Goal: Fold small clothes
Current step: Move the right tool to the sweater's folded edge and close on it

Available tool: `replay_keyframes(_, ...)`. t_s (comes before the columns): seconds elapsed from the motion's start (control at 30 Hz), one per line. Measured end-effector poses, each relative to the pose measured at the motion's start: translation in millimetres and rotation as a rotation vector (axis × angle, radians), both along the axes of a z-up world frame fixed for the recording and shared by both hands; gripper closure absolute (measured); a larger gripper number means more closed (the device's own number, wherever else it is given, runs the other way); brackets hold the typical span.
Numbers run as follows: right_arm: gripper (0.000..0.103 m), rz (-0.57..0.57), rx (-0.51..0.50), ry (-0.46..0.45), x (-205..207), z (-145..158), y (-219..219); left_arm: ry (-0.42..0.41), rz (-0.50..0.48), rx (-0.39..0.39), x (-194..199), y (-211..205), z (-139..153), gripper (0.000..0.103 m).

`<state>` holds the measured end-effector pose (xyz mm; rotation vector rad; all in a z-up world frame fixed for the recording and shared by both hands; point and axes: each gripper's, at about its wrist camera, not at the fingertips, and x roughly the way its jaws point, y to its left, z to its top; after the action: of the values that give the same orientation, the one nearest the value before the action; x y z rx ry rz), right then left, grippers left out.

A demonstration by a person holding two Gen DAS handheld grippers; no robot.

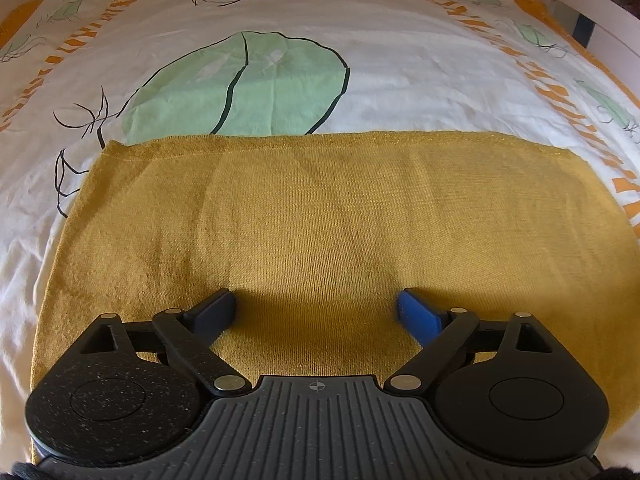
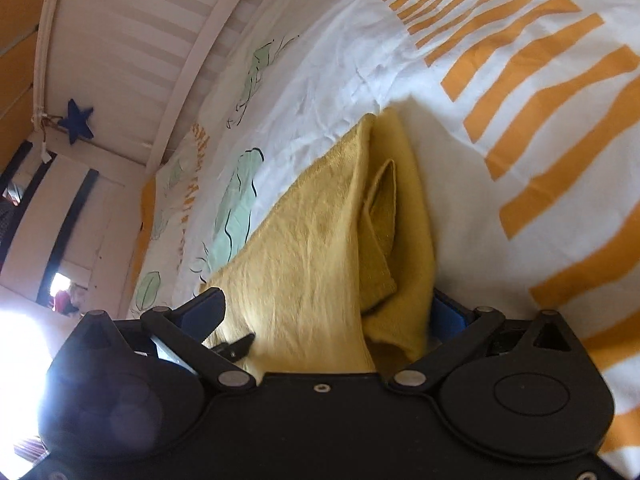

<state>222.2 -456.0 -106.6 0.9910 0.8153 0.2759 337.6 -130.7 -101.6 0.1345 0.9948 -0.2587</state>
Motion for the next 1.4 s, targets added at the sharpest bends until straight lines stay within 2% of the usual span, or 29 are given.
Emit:
replay_keyframes(0.2,0.0,-0.023,0.024,-0.032,3.8,-3.5,-0.7,-0.006,0.001,0.004,-0.2,-0.2,-1.0,0.012)
replay_keyframes(0.63,0.0,-0.009,-0.029,-0.087,11.4,-2.3,5.8,0.018,0.01,0.009,0.4,0.1,4.5,0.013)
replay_keyframes(0.8,0.0,0.0,-0.031,-0.089,10.9,-2.6,5.4,0.033,0.003,-0.005,-22.4,9.0,14.6,0.015)
replay_keyframes(0.87,0.0,0.006,-0.036,-0.09,10.7,-2.4,5.7,0.072,-0.016,-0.001,-35.1,11.3,12.6,0.016)
replay_keyframes(0.93,0.0,0.006,-0.037,-0.091,10.8,-2.0,6.3,0.095,-0.024,-0.044,-48.9,18.6,8.8,0.015)
replay_keyframes(1.13,0.0,0.01,-0.041,-0.093,11.4,-2.3,7.4,0.052,0.03,-0.15,-70.6,48.5,23.2,0.018)
replay_keyframes(1.2,0.0,0.013,-0.043,-0.092,11.4,-2.2,7.6,0.014,0.052,-0.17,-78.1,63.4,32.6,0.018)
replay_keyframes(1.27,0.0,0.014,-0.045,-0.092,11.1,-1.9,7.5,-0.04,0.063,-0.154,-82.8,74.9,42.0,0.018)
replay_keyframes(1.4,0.0,0.02,-0.06,-0.092,10.1,-0.3,9.7,-0.112,0.111,-0.055,-83.6,100.2,59.5,0.018)
